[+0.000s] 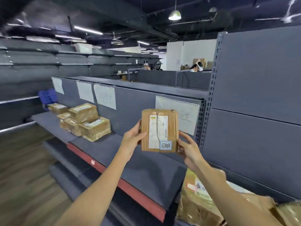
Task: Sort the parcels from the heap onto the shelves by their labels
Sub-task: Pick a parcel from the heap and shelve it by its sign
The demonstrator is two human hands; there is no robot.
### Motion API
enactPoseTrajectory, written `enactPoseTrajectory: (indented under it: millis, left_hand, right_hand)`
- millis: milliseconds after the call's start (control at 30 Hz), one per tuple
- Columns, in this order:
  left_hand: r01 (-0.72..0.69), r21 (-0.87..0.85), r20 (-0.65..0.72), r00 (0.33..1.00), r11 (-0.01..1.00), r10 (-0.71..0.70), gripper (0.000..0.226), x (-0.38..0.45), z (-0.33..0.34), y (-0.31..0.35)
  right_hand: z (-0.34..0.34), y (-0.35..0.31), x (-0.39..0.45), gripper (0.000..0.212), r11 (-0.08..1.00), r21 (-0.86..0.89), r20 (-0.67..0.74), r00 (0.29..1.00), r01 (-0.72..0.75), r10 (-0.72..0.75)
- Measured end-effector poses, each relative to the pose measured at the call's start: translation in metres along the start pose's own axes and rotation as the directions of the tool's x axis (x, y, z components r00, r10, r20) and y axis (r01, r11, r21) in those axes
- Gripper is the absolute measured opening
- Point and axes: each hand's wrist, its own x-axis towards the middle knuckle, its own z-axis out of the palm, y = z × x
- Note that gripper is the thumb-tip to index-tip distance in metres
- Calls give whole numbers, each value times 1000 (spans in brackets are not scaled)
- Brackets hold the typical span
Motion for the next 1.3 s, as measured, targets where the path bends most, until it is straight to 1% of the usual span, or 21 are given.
enactPoseTrajectory:
  millis: [100,200,333,433,500,567,600,633,733,800,867,1033,1100,1200,1300]
  left_hand:
    - [-17,46,-102,995,999,22,57,-15,-74,12]
    - [-52,32,-225,973,998,58,54,-30,-150,24]
    - [-69,35,-384,920,997,77,56,-51,-250,32]
    - [-92,56,-439,892,994,107,56,-66,-317,41]
    - [-88,77,-464,879,993,114,65,-72,-355,45]
    - [-76,77,-486,868,994,104,90,-70,-389,45]
    - [-65,74,-500,861,995,93,96,-65,-404,43]
    - [-54,77,-515,853,996,86,95,-58,-420,38]
    - [-30,85,-532,844,996,71,73,-28,-464,20]
    - [-23,103,-525,848,994,74,62,0,-492,6]
    - [-8,130,-506,860,992,73,56,29,-520,-5]
    - [38,145,-514,857,989,43,56,107,-595,-15]
    - [51,133,-524,851,990,26,54,138,-626,-12]
    - [78,151,-529,849,985,13,53,180,-675,-7]
    - [94,129,-533,846,987,-10,55,216,-724,-14]
  right_hand:
    - [77,23,15,27,999,-26,135,990,-33,36]
    - [159,48,25,29,998,-45,257,965,-47,57]
    - [268,80,35,29,997,-58,367,928,-54,72]
    - [341,104,36,29,994,-58,431,896,-96,111]
    - [383,120,38,30,992,-66,472,873,-106,125]
    - [417,134,48,29,992,-73,500,856,-106,129]
    - [432,140,55,27,992,-75,510,851,-101,125]
    - [445,145,64,25,993,-73,516,848,-94,118]
    - [478,164,96,22,993,-93,528,842,-71,110]
    - [500,178,123,25,992,-93,508,853,-85,121]
    - [525,195,156,29,990,-113,478,869,-82,127]
    - [603,223,242,26,986,-139,463,874,-91,146]
    - [636,229,273,21,987,-137,477,868,-82,139]
    - [683,234,312,17,986,-120,480,862,-118,162]
    - [723,243,345,18,985,-123,466,870,-118,162]
